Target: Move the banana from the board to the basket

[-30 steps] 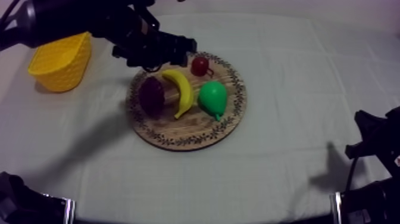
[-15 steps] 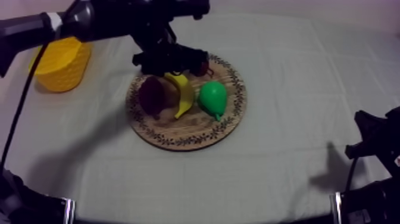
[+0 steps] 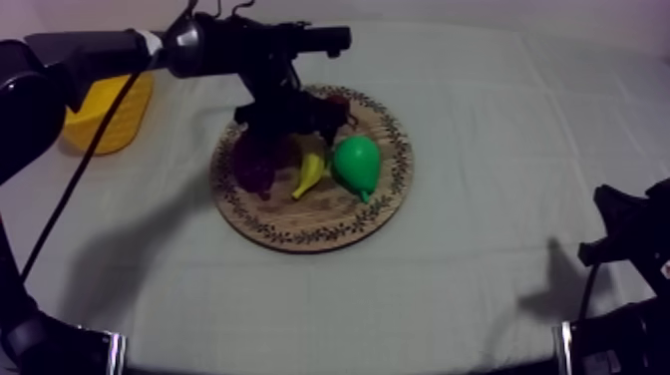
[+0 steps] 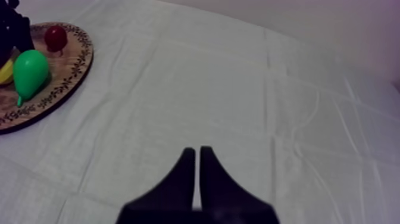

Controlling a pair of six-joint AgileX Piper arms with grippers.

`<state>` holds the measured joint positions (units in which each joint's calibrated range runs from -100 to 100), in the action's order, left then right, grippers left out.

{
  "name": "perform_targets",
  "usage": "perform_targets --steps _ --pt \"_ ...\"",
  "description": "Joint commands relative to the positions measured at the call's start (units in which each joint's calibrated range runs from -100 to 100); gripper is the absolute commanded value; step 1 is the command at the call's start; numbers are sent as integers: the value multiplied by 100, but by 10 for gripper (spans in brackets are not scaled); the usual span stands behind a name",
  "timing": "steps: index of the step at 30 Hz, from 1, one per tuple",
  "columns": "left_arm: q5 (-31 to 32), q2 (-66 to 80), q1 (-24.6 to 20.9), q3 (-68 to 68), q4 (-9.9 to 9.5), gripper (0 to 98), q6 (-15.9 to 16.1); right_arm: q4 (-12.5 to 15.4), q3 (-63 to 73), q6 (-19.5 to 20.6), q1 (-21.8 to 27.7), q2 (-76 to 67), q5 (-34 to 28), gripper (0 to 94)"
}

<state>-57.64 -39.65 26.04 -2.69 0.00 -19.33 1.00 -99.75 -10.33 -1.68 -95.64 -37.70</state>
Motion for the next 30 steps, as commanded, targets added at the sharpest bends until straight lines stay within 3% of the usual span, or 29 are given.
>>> perform_targets --steps 1,4,8,12,16,23,30 --pt "1 -59 -4 -19 31 751 -9 0 -2 0 0 -3 4 4" --pt "107 -39 -4 82 13 618 -70 0 -2 0 0 -3 4 4" --pt "293 120 -19 338 -38 356 -215 0 -2 0 -5 -3 4 4" --pt "321 351 -31 538 -109 224 -313 0 -2 0 -7 -3 4 4" --pt "183 772 38 666 -300 174 -471 0 -2 0 -8 -3 4 4" --pt "-726 2521 185 690 -901 158 -760 0 -2 0 -8 -3 4 4" --pt "-1626 4318 -242 388 -1344 163 -452 0 -2 0 -8 -3 4 4"
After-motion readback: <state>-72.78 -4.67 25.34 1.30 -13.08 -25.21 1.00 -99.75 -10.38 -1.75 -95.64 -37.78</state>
